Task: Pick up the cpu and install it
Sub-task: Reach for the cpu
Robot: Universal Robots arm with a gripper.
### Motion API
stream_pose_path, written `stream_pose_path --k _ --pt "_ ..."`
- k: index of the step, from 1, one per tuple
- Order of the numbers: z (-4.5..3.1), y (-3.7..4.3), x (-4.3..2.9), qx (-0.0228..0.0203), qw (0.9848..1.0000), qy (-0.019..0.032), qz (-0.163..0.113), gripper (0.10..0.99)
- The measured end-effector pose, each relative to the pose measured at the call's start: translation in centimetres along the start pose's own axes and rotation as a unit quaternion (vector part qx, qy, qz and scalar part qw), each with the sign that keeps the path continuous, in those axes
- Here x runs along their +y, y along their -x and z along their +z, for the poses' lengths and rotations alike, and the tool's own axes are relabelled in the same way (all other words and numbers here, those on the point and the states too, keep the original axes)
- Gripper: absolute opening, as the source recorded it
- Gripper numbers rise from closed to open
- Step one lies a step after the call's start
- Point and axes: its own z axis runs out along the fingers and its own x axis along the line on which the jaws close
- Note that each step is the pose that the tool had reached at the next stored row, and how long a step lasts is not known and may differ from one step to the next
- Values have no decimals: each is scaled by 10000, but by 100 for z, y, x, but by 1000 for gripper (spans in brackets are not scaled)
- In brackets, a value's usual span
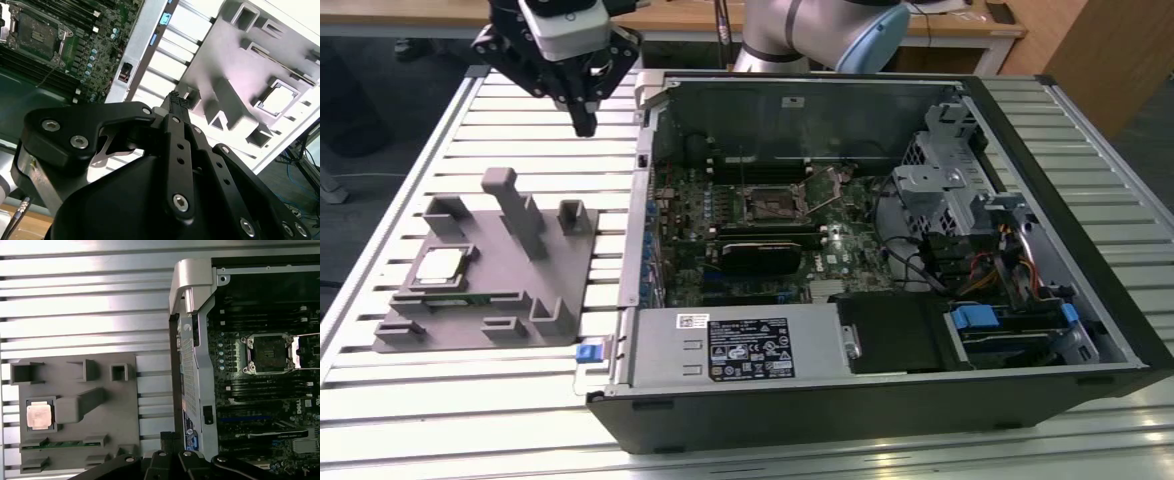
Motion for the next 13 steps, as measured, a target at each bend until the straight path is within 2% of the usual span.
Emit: stream_pose_path --k 5,13 --pt "2 -38 -3 0 10000 0 0 106" --pt "3 -151 -11 0 10000 0 0 106"
